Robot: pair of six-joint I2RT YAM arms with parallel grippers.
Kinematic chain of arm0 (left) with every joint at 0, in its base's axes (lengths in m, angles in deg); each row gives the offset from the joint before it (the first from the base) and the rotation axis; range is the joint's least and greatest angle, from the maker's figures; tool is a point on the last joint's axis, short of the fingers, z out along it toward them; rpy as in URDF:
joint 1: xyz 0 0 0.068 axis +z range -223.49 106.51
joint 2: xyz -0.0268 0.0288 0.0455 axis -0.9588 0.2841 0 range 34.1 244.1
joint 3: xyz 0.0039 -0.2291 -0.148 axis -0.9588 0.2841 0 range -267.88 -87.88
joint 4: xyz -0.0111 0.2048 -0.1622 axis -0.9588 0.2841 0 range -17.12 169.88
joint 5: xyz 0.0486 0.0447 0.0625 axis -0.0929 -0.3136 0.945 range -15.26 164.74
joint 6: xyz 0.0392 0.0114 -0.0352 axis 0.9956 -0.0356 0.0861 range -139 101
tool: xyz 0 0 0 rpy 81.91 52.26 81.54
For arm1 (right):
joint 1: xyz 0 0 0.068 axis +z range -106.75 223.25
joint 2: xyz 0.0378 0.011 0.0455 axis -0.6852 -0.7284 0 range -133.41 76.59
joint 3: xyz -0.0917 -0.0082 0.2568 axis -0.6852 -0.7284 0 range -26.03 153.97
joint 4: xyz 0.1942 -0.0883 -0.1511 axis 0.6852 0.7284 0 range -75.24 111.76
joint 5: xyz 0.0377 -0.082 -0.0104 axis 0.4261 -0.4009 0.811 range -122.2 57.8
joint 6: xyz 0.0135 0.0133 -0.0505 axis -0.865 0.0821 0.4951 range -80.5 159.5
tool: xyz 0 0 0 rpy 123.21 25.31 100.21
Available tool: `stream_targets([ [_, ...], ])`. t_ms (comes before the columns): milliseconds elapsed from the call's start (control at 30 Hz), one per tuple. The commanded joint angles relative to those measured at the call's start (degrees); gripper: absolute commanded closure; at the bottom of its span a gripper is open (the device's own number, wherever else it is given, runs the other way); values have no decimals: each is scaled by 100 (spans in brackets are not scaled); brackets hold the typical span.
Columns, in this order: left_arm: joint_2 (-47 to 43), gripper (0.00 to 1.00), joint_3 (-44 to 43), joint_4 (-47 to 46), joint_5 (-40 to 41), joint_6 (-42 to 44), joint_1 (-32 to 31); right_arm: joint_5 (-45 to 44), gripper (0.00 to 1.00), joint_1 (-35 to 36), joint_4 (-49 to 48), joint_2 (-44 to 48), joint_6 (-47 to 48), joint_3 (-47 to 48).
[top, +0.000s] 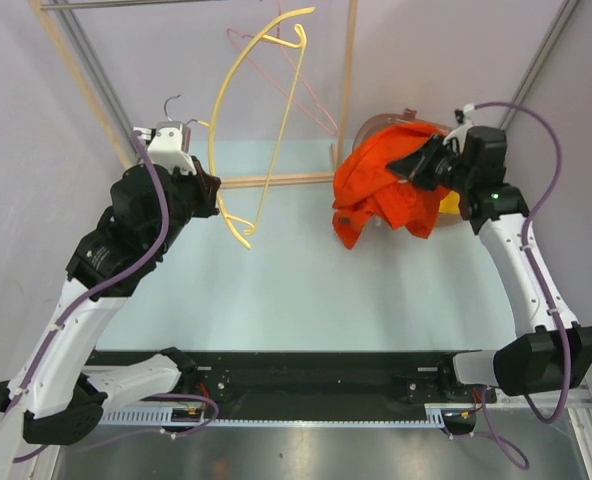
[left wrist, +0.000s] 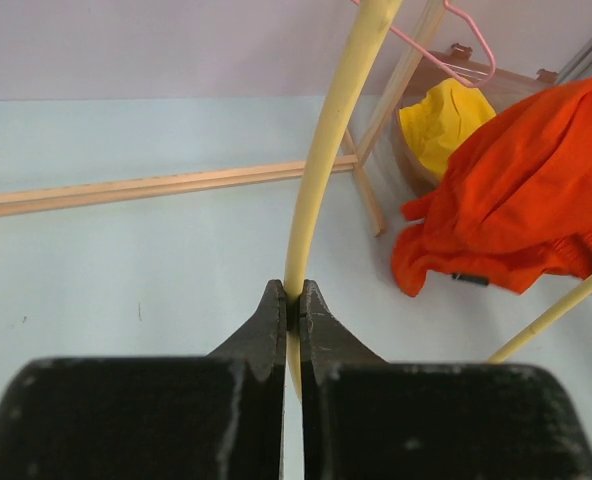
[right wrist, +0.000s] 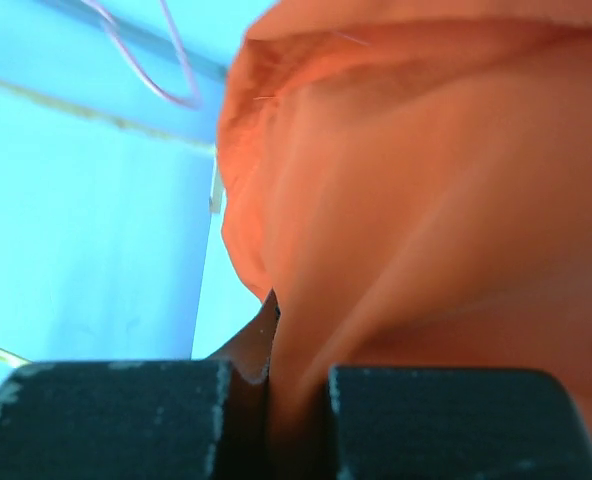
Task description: Remove the shorts from the hanger
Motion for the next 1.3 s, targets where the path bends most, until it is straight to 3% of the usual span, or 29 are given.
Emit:
stream_targets([
  [0, -38, 100, -279, -393, -52, 137, 42, -328, 100, -236, 518, -158, 436, 1544],
  [233, -117, 100, -270, -473, 115, 462, 42, -874, 100, -595, 976, -1081, 693, 3743],
  [500, -302, 100, -138, -455, 545, 805, 42, -374, 100, -1229, 204, -1793, -202, 4608],
  [767, -425, 100, -103, -350, 809, 1034, 42, -92, 100, -1598, -333, -2680, -819, 4451],
  [900, -469, 100, -103, -288, 924, 1060, 33, 477, 100, -1852, -815, -3112, -1398, 3567],
  [1000, -513, 100, -103, -236, 976, 1087, 42, 551, 100, -2064, -1877, -3253, -2154, 2679],
  [1067, -556, 100, -77, -218, 1020, 1113, 42, 331, 100, -2117, -1767, -3323, -2139, 2482],
  [1267, -609, 100, -33, -183, 1029, 1078, 42, -364, 100, -2152, -247, -4069, -1892, 2630],
])
